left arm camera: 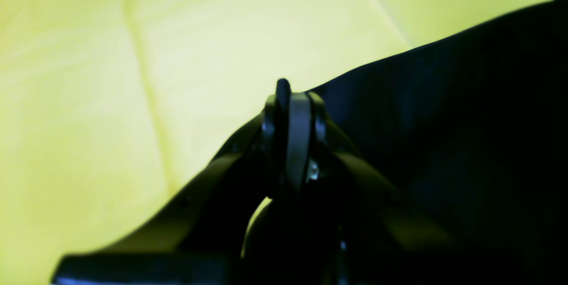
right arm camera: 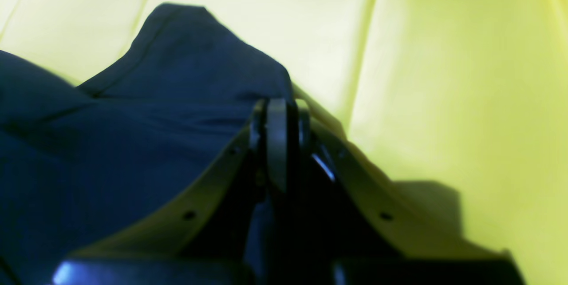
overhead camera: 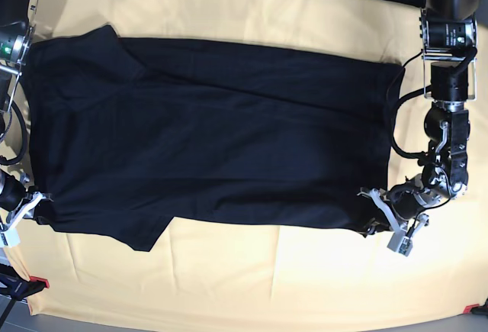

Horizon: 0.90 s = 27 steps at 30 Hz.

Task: Fold the T-shirt properly
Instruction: 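Fold the grasped front edge over toward the shirt's back edge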

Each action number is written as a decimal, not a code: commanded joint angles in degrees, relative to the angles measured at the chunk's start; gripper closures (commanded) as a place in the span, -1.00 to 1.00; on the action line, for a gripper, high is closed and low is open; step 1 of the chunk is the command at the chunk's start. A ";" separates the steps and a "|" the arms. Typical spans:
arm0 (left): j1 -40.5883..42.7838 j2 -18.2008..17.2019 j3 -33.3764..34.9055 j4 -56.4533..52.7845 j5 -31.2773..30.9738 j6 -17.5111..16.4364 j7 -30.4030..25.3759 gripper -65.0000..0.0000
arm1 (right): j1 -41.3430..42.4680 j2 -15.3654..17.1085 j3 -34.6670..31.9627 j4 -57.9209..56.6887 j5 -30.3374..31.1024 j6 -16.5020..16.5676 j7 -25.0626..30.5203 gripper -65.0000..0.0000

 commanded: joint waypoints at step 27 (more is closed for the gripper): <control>7.17 -15.65 -0.59 1.38 -46.36 -10.79 29.97 1.00 | -19.10 12.35 0.33 20.26 13.38 0.10 -15.50 1.00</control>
